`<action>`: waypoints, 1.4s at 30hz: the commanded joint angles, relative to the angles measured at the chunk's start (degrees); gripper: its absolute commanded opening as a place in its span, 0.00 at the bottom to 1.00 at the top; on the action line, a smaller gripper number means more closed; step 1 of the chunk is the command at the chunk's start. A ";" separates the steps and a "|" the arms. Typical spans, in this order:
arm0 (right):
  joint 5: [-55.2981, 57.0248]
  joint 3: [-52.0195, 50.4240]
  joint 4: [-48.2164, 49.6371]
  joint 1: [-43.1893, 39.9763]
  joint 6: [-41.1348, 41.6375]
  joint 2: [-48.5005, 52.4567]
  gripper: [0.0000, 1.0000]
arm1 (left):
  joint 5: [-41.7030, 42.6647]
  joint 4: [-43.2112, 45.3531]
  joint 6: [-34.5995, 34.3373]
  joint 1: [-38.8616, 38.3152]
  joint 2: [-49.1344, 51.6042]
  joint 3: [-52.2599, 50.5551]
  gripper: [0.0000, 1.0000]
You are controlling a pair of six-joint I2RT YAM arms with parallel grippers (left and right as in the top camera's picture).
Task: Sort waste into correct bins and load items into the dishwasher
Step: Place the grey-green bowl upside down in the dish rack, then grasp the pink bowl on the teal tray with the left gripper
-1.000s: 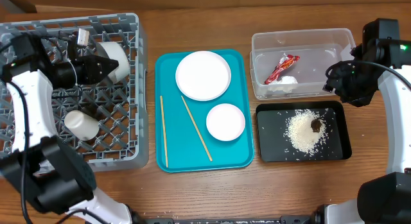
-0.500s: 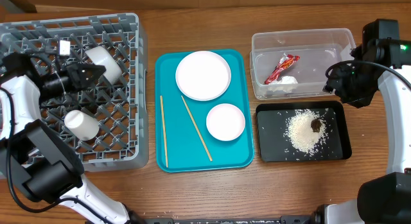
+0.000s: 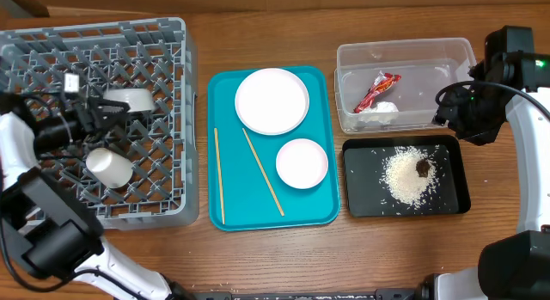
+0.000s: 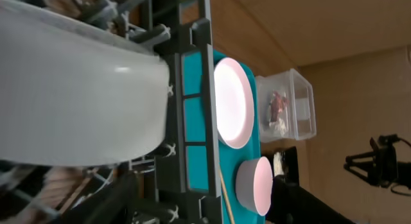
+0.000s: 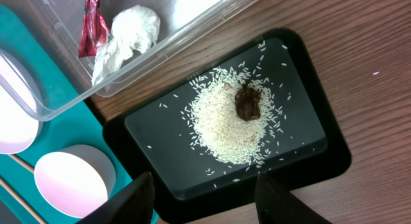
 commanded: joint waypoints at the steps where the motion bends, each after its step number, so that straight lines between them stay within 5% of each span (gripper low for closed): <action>1: 0.15 0.52 -0.11 0.02 -0.44 -1.20 0.53 | -0.31 -0.17 -0.68 0.74 -7.67 0.33 0.69; 8: 5.77 0.52 -2.67 -1.14 0.28 -1.20 0.53 | -2.23 -0.63 -2.10 -7.93 -21.24 0.33 0.66; 14: 3.50 0.52 -2.78 -5.62 1.77 -1.20 0.59 | -25.22 -0.11 -5.95 -32.24 -23.32 0.20 0.70; 23: 3.50 0.52 -2.38 -5.97 1.75 -1.20 0.64 | -45.16 3.96 -8.63 -67.58 -12.22 0.17 0.72; 30: 3.50 0.52 -2.36 -5.97 1.75 -1.20 0.64 | -49.51 2.71 -9.29 -80.81 1.11 0.17 0.65; 33: 3.50 0.52 -2.38 -5.97 1.75 -1.20 0.64 | -54.03 1.97 -9.29 -83.08 5.22 0.17 0.57; 38: 3.50 0.52 -2.38 -5.97 1.75 -1.20 0.64 | -55.12 1.95 -10.49 -83.10 6.12 0.28 0.04; 42: 3.50 0.52 -2.38 -5.97 1.75 -1.20 0.64 | -59.04 0.87 -13.75 -83.01 4.79 1.86 0.04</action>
